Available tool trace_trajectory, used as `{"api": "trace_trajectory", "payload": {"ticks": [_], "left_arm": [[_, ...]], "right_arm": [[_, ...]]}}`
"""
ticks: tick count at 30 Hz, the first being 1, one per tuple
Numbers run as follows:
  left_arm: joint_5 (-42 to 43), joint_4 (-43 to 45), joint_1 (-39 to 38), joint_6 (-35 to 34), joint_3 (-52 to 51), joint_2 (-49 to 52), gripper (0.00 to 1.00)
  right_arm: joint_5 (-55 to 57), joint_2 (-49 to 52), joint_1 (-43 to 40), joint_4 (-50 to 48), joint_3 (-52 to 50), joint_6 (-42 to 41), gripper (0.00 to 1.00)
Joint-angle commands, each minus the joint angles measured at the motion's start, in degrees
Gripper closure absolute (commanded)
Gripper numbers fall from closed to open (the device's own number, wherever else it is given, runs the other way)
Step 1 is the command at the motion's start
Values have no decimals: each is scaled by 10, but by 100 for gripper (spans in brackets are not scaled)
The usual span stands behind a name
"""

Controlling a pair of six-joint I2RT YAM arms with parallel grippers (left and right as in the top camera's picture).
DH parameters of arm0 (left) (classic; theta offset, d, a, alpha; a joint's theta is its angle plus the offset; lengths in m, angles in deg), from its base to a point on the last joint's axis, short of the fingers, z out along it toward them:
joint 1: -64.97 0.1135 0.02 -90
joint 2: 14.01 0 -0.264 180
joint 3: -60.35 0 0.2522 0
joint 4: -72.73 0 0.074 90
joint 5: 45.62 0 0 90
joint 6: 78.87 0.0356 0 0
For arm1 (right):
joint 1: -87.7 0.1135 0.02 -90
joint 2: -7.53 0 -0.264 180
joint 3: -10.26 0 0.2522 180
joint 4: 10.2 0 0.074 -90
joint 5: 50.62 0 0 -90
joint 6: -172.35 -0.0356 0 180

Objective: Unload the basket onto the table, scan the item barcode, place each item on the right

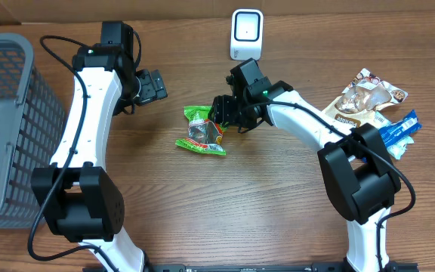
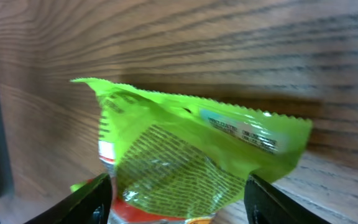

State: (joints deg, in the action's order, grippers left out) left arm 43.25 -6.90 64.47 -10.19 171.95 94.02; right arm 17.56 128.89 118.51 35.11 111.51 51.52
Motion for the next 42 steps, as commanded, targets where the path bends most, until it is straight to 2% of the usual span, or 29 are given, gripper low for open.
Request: {"api": "trace_trajectory", "payload": {"ticks": [1,3,8,9,17,20,21,25,29,30,35,42], "left_arm": [[-7,-1,1,-8,9,5,0],[-7,-1,1,-8,9,5,0],[-8,2,1,-8,9,5,0],[-8,2,1,-8,9,5,0],[-8,2,1,-8,9,5,0],[-8,2,1,-8,9,5,0],[-8,2,1,-8,9,5,0],[-8,2,1,-8,9,5,0],[-8,2,1,-8,9,5,0],[-8,2,1,-8,9,5,0],[-8,2,1,-8,9,5,0],[-8,2,1,-8,9,5,0]], "right_arm": [[17,2,4,-6,-9,-11,39],[19,2,4,-7,-9,-11,49],[46,3,9,-4,-12,-22,92],[51,3,10,-4,-13,-25,96],[50,-2,3,13,1,-23,96],[28,-11,-5,24,14,6,96],[19,-15,-7,26,17,16,94],[8,-24,-15,42,25,24,75],[7,-28,-26,68,41,29,73],[5,-28,-30,75,47,33,74],[-36,-34,-47,104,68,60,96],[-105,-36,-43,110,68,100,96]]}}
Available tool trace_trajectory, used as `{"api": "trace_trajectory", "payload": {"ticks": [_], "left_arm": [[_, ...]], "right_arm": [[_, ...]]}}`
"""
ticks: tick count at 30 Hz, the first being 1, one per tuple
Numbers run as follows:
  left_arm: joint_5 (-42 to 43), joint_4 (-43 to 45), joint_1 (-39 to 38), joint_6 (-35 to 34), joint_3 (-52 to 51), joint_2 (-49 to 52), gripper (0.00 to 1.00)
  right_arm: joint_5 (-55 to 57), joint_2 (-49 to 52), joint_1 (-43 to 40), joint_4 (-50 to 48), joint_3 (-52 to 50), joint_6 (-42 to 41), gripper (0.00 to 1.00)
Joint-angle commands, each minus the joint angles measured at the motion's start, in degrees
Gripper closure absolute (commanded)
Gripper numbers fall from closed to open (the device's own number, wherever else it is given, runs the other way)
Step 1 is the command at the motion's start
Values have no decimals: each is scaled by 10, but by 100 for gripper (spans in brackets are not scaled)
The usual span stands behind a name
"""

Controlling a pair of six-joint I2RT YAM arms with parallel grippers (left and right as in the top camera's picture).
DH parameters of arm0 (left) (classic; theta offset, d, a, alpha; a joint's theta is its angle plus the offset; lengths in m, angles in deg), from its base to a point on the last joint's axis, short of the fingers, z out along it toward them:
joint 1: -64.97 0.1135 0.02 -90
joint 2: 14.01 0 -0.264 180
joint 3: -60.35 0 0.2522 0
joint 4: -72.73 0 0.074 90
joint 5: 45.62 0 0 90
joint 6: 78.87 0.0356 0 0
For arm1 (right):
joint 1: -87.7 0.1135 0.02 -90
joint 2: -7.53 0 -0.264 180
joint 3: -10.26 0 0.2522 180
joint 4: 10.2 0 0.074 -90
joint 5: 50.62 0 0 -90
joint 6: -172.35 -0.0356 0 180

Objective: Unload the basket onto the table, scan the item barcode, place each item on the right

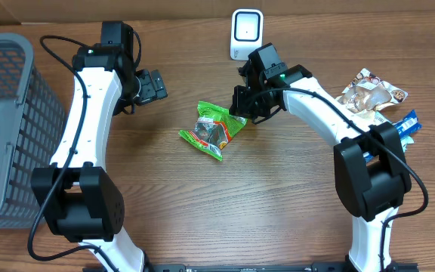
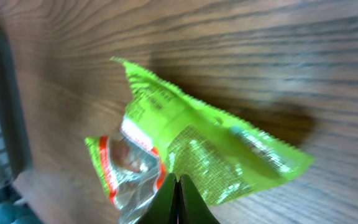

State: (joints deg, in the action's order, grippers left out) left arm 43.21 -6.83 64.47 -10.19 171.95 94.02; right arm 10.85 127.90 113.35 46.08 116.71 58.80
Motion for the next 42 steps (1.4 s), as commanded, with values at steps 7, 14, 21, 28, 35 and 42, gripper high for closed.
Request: {"api": "trace_trajectory", "payload": {"ticks": [7,14,21,28,35,42], "left_arm": [[-7,1,1,-8,9,5,0],[-7,1,1,-8,9,5,0],[-7,1,1,-8,9,5,0],[-7,1,1,-8,9,5,0],[-7,1,1,-8,9,5,0],[-7,1,1,-8,9,5,0]], "right_arm": [[-9,-14,40,1,14,45,96],[-7,17,51,-22,14,39,96],[-12,69,52,-46,13,7,96],[-11,115,58,-45,13,-7,96],[-9,118,53,-51,13,0,79],[-128,76,15,-24,73,35,57]]}}
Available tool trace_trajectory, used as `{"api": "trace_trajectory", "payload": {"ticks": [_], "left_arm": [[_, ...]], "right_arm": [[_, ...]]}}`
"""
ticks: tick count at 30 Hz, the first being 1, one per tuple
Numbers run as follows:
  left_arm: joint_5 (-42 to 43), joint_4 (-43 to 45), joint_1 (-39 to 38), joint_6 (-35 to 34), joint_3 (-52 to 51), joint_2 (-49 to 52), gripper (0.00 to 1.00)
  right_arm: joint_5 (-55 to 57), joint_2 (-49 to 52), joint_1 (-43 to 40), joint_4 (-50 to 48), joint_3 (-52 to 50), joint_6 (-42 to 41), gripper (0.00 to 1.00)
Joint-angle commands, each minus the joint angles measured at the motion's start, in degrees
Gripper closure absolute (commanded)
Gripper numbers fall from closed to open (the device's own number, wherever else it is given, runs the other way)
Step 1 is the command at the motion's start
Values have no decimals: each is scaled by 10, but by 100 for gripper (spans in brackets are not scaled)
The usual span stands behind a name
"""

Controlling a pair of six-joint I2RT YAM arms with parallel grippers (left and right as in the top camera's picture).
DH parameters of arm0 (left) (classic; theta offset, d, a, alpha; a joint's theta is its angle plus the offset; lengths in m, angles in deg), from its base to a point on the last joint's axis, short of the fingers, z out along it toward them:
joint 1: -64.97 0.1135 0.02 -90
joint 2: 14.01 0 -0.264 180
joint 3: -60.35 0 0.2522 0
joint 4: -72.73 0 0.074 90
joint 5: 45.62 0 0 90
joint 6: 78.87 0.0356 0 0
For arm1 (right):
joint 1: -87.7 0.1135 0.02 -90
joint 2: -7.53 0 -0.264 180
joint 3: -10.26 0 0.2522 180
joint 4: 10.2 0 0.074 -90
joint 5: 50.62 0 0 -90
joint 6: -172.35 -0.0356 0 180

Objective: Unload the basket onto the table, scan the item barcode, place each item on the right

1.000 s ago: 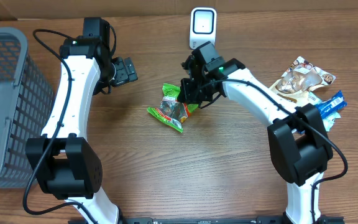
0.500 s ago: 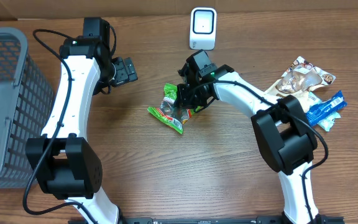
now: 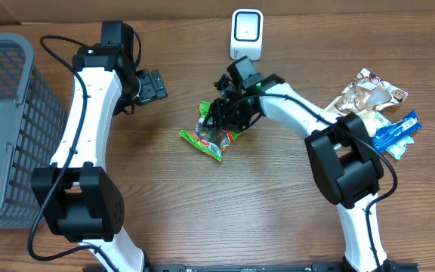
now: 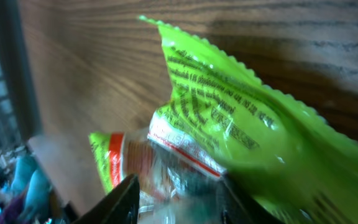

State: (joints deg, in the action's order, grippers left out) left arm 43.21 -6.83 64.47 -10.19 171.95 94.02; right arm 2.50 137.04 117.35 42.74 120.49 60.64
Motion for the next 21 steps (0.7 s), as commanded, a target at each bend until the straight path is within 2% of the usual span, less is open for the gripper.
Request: {"api": "trace_trajectory", "payload": {"ticks": [1,3,4,5,6,11,21], "left_arm": [[-7,1,1,-8,9,5,0],[-7,1,1,-8,9,5,0],[-7,1,1,-8,9,5,0],[-7,1,1,-8,9,5,0],[-7,1,1,-8,9,5,0],[-7,1,1,-8,9,5,0],[-7,1,1,-8,9,5,0]], "right_arm": [[-48,-39,-34,42,54,16,57],[-48,-68,-39,67,63,16,62],[-47,-78,-41,74,63,16,71],[-42,-87,-42,80,63,16,90],[-34,-93,-42,87,63,16,96],[11,-90,-30,106,43,0,96],[12,-90,0,45,-43,-23,96]]}}
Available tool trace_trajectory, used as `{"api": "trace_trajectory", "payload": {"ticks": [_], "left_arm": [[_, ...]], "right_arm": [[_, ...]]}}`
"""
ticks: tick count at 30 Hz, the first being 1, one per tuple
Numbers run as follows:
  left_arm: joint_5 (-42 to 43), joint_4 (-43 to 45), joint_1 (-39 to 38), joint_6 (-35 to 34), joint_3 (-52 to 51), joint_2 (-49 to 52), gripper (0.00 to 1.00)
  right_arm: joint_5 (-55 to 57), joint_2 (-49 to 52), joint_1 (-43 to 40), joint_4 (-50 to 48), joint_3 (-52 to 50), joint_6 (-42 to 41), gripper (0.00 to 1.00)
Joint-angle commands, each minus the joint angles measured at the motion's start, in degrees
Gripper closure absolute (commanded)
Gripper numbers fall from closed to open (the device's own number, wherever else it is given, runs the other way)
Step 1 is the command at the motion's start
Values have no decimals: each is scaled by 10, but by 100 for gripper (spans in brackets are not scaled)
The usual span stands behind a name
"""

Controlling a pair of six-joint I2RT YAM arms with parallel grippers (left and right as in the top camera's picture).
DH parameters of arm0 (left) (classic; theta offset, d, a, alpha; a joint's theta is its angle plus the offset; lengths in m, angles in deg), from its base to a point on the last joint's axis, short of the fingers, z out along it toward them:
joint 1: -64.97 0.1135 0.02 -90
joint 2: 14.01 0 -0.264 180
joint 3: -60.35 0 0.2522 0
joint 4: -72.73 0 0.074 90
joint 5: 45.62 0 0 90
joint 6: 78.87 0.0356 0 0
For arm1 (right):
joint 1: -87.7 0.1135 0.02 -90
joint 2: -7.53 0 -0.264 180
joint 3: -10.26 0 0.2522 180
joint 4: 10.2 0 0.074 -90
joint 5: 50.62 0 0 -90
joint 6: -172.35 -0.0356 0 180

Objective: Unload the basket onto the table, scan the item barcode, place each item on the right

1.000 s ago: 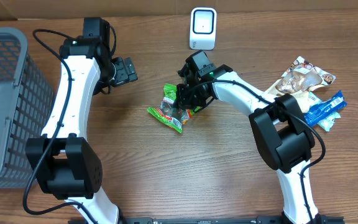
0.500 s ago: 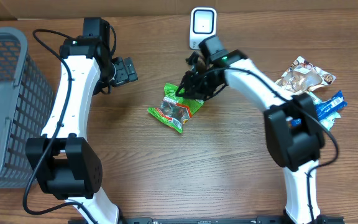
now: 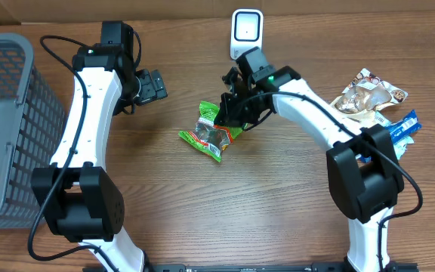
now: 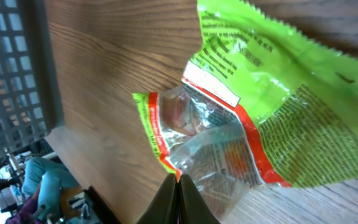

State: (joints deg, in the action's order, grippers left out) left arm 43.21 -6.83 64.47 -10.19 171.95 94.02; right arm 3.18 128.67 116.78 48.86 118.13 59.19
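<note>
A green snack bag (image 3: 211,133) with a clear window and red trim lies on the wooden table, left of centre. My right gripper (image 3: 228,116) is at its upper right edge. In the right wrist view the gripper (image 4: 178,179) is shut, pinching the red-trimmed edge of the bag (image 4: 247,118), whose printed back faces the camera. No barcode can be made out. The white scanner (image 3: 246,34) stands at the far edge, just behind the right arm. My left gripper (image 3: 155,85) hangs open and empty to the left, well apart from the bag.
A grey mesh basket fills the left side. A brown and white snack pack (image 3: 367,97) and a blue pack (image 3: 396,133) lie at the right, by the right arm's base.
My right gripper was open with its fingers either side of the bag; now it is shut on the bag's edge and sits a little further right. The bag lies about where it was. The left arm is unchanged.
First my right gripper stood open over the bag lying flat. Then it was shut on the bag, which had shifted right and turned. Then the wrist had turned and the fingers were open round the bag. Now they pinch its edge.
</note>
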Motion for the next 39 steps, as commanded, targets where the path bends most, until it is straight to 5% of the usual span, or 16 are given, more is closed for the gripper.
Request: {"api": "trace_trajectory", "payload": {"ticks": [1,16,24,32,39], "left_arm": [[-7,1,1,-8,9,5,0],[-7,1,1,-8,9,5,0],[-7,1,1,-8,9,5,0],[-7,1,1,-8,9,5,0],[-7,1,1,-8,9,5,0]], "right_arm": [[5,-6,7,-28,-25,-9,96],[47,-6,15,-208,-170,-78,96],[63,-7,15,-217,-180,-89,96],[-57,-47,-14,-182,-93,-44,66],[-63,-73,-17,-103,-70,10,63]]}}
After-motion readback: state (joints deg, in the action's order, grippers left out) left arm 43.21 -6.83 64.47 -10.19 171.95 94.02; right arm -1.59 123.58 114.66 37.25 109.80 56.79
